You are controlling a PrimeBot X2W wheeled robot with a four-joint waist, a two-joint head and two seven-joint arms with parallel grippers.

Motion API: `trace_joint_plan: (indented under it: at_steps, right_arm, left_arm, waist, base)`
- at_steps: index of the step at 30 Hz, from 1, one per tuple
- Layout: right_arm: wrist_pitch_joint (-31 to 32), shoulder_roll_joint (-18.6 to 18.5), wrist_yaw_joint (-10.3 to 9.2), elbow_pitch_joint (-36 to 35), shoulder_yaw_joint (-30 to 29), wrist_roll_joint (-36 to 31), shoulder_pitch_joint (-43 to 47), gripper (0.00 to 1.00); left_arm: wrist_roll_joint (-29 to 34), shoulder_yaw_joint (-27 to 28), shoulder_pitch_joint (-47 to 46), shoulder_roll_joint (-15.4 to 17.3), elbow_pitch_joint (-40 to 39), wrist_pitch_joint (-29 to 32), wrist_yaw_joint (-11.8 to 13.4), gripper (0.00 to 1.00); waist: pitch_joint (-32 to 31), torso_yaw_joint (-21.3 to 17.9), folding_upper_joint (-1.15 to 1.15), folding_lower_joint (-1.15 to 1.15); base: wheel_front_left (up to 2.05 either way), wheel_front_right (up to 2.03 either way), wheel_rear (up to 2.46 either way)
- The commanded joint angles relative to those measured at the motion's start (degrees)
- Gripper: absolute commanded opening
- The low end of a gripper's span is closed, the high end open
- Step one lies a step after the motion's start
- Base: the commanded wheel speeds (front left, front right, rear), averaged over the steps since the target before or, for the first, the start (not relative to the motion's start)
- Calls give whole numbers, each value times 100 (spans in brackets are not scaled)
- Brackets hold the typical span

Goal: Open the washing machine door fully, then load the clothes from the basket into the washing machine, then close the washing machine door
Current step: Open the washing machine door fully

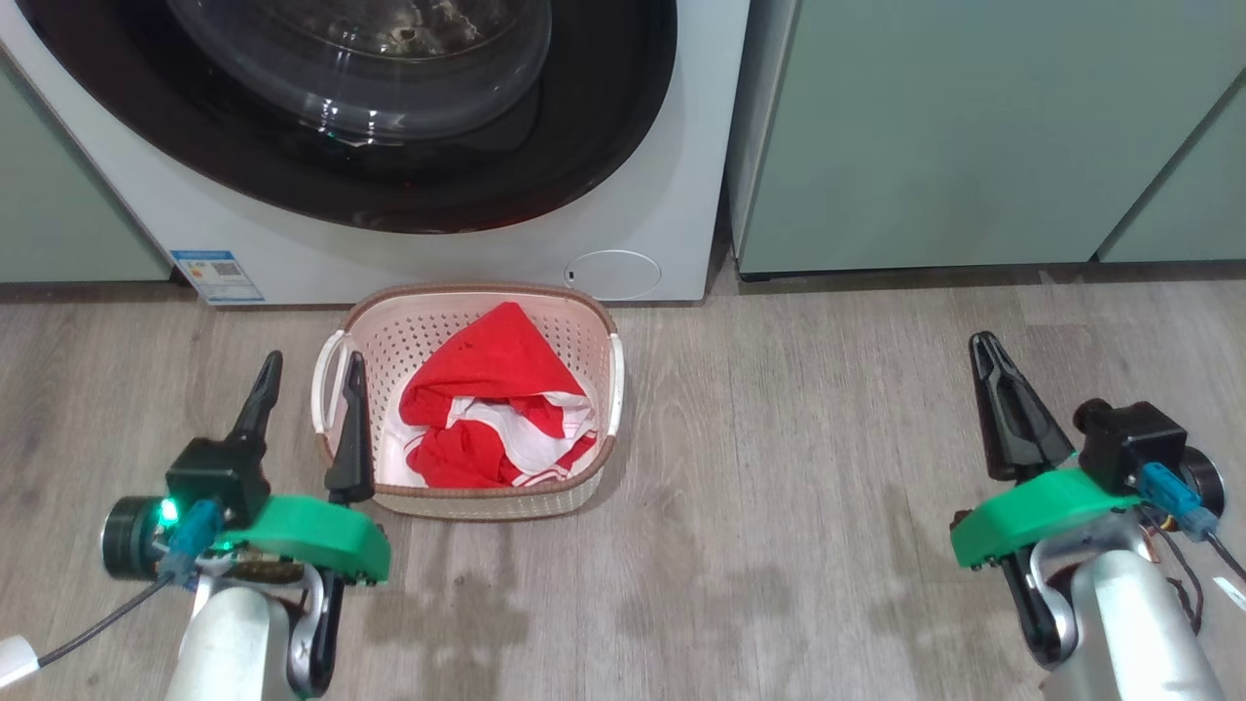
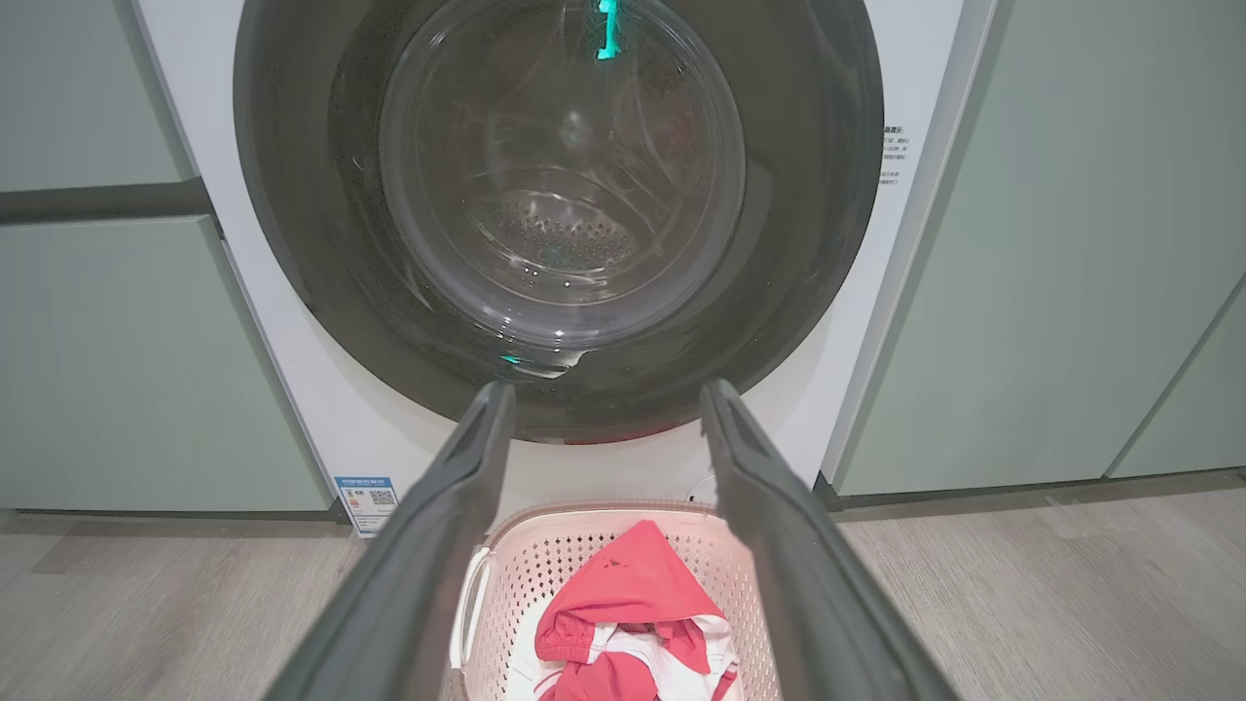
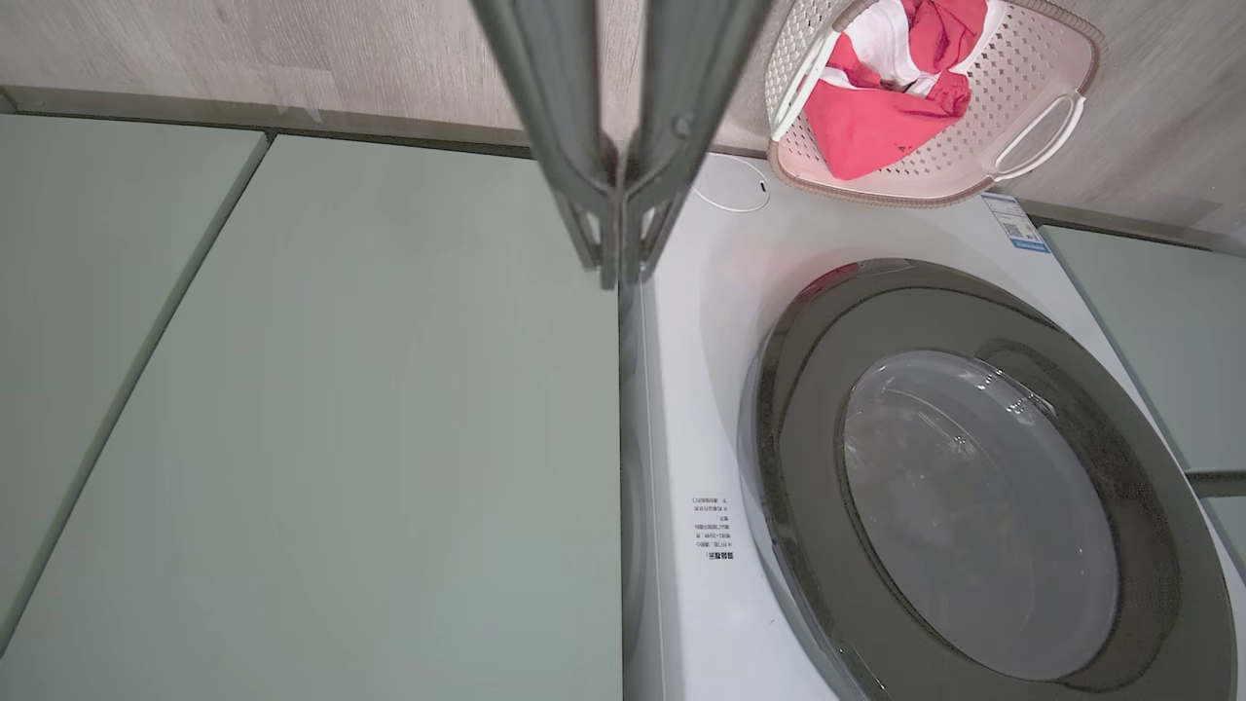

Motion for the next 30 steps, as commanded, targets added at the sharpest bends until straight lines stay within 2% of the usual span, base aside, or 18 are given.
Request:
trace_joint_plan:
  at_steps: [1, 7, 11, 13, 18, 23, 27, 30]
  right_arm:
    - [-60, 11, -1, -175, 133, 51, -251, 0]
    - [-72, 13, -1, -192, 150, 106, -246, 0]
    - [-122, 14, -1, -247, 150, 441, -272, 0]
    - [-145, 16, -1, -275, 106, 1051, -298, 0]
    - [-43, 18, -1, -259, 111, 3315, -445, 0]
    - [240, 18, -1, -254, 154, 5285, -779, 0]
    - [612, 19, -1, -117, 31, 6527, -1219, 0]
    - [973, 18, -1, 71, -132, 7219, -1683, 0]
  left_arm:
    - [39, 196, -249, 66, -203, -78, 9, 100]
    - [39, 205, -234, 56, -233, -78, 19, 100]
    - [27, 215, -241, 50, -251, -78, 16, 100]
    - [22, 223, -252, 48, -262, -78, 13, 100]
    - [4, 230, -297, 36, -342, -78, 14, 100]
    - [-11, 231, -404, 25, -476, -78, 10, 100]
    - [-12, 215, -559, 17, -630, -78, -6, 100]
    - [-6, 199, -710, 12, -747, -78, -22, 100]
  waist:
    - [-4, -3, 0, 0]
    - [0, -13, 0, 0]
    - [16, -11, 0, 0]
    - [33, -9, 0, 0]
    - [143, -7, 0, 0]
    - [384, 5, 0, 0]
    - [717, 53, 0, 0]
    - [1015, 109, 0, 0]
  base:
    - [0, 0, 0]
    - [0, 0, 0]
    - [0, 0, 0]
    - [0, 0, 0]
    - [0, 0, 0]
    - [0, 0, 0]
    - [0, 0, 0]
    - [0, 0, 0]
